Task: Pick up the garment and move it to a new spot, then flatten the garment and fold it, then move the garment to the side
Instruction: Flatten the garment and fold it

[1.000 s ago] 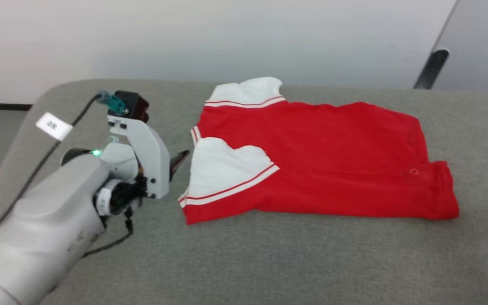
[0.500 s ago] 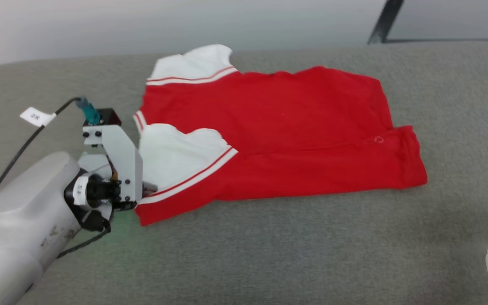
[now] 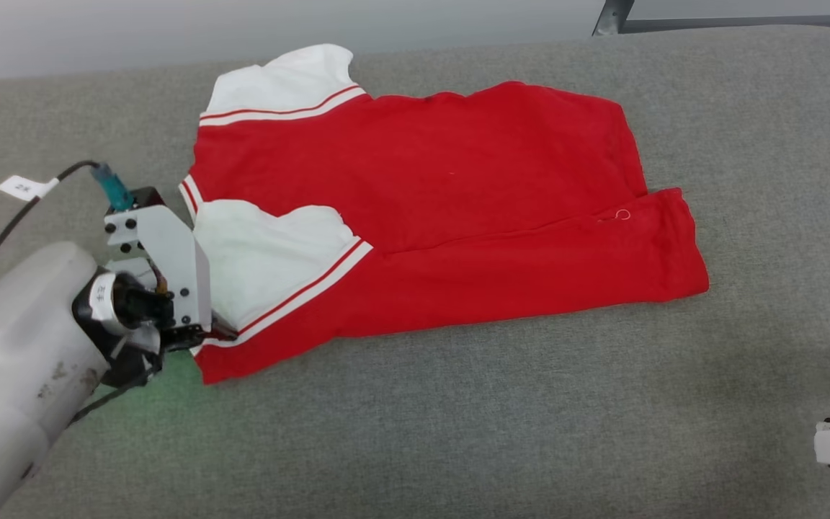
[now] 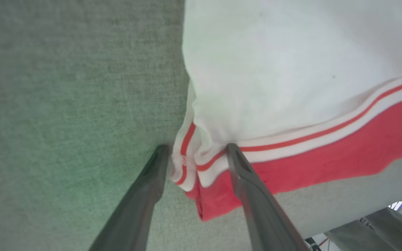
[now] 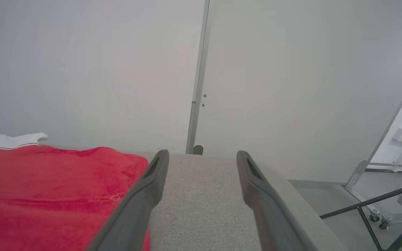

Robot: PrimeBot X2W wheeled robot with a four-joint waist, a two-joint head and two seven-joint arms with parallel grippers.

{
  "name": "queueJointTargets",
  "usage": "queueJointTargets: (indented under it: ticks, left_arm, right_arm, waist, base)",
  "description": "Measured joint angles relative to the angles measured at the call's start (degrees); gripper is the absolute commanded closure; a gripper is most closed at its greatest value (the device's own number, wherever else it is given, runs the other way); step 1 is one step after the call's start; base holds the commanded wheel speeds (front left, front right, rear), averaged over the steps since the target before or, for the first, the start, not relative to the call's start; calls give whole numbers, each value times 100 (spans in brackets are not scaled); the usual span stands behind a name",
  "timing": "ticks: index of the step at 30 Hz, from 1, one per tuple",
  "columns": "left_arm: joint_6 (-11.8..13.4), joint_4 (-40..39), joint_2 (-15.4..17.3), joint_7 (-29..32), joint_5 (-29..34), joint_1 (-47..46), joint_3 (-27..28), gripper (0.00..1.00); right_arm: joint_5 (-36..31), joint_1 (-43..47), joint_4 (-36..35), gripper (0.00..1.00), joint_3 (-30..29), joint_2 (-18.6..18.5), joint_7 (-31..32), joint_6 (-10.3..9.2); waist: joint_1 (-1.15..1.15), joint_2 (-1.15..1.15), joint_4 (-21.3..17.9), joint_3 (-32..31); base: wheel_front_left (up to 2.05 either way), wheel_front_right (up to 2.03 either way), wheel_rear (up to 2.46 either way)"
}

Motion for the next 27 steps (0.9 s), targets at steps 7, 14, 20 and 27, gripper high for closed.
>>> queueJointTargets:
  ticks: [7,14,20,27]
  left_arm:
    - [81,-142,-143,177,-250,113,86,100]
    - [23,-200,-271,47,-146,46,92,100]
    - [-105,-190,-492,-2,-70,-128,64,100]
    - [-285,-86,-820,-47,59,-341,21,100]
  right_arm:
    - [487,-113,455,0,344,-378,716,0]
    - [1255,-696,1072,0,1040,-1084,2429,-1]
    - [1804,-1358,1518,0,1439,-1511,3806,1]
    - [2157,-1918,2049,0,1559,-1569,4953,1]
  waist:
    - [0,0,137,-53]
    - [0,0,323,-21]
    - [0,0,538,64]
    - [0,0,854,187]
  base:
    - [0,0,0]
    - [0,0,0]
    - [0,0,0]
    - [0,0,0]
